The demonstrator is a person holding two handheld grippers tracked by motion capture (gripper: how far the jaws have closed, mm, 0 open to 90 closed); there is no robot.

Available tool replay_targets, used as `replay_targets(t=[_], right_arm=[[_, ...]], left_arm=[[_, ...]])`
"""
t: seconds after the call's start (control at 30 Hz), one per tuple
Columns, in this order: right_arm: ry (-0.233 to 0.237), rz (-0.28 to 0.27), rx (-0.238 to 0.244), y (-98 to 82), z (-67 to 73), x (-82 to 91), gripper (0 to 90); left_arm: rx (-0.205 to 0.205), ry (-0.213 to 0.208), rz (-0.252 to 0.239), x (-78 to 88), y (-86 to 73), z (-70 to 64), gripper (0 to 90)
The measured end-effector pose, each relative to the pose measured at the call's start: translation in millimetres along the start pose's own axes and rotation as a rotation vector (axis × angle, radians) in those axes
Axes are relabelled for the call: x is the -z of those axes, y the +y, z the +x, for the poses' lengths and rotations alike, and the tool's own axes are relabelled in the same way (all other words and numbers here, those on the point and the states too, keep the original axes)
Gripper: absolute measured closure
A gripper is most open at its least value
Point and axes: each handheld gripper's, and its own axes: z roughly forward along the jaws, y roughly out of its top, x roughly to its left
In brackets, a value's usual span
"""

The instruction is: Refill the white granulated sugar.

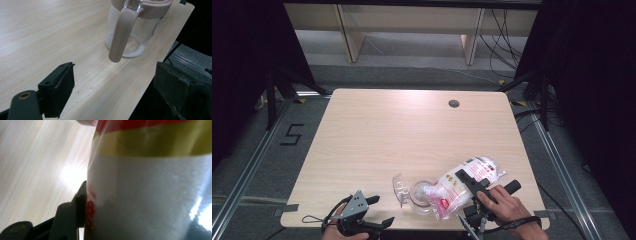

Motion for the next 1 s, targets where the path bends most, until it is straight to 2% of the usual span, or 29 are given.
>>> replay_targets(t=[0.07,0.2,0.23,0.3,0.5,0.53,0.6,0.67,0.7,0.77,0.83,0.9,1.0], right_arm=[[0.004,0.003,-0.017,0.1,1.6,0.0,49.9],[-0.012,-0.012,0.031,0.8,-1.4,-1.0,50.0],[-0.005,0.003,0.007,0.9,0.5,-0.2,50.0],[-0.002,0.01,-0.005,0.8,1.3,0.5,50.0],[-0.004,0.013,-0.005,0.3,0.5,0.9,50.0],[-0.006,0.002,0.015,0.2,-1.2,0.1,50.0],[-0.007,0.0,0.015,-0.1,-0.9,0.0,50.0],[-0.006,0.001,0.02,-0.4,-0.7,-0.2,50.1],[-0.002,0.01,0.006,-0.5,0.9,-0.1,50.0],[-0.006,0.005,0.026,-0.1,-0.3,-0.2,50.1],[-0.006,0.007,0.027,0.2,-1.0,0.4,50.1],[-0.004,0.02,0.004,0.3,0.7,1.8,50.1],[-0.004,0.016,0.011,0.6,0.5,1.7,50.1]], left_arm=[[0.001,-0.001,-0.002,-0.1,0.0,-0.1,16.4],[0.001,-0.001,-0.001,-0.2,0.0,-0.1,16.4],[0.001,-0.001,-0.001,-0.2,0.0,-0.1,16.4],[0.0,0.002,0.002,-0.1,-0.1,0.1,16.4],[0.0,0.003,0.003,-0.4,-0.2,0.2,16.4],[0.0,0.003,0.004,-0.4,-0.2,0.2,16.4],[-0.006,0.011,0.003,-0.3,-0.2,0.1,16.4],[0.0,0.003,0.004,-0.3,-0.2,0.2,16.4],[-0.001,0.003,0.004,-0.2,-0.2,0.2,16.4],[0.0,0.002,0.006,0.0,0.1,0.1,16.4],[0.0,0.002,0.006,0.1,0.1,0.1,16.4],[0.001,0.0,0.0,-0.3,-0.2,0.1,16.4],[0.0,-0.001,-0.002,-0.1,0.1,0.0,16.4]])
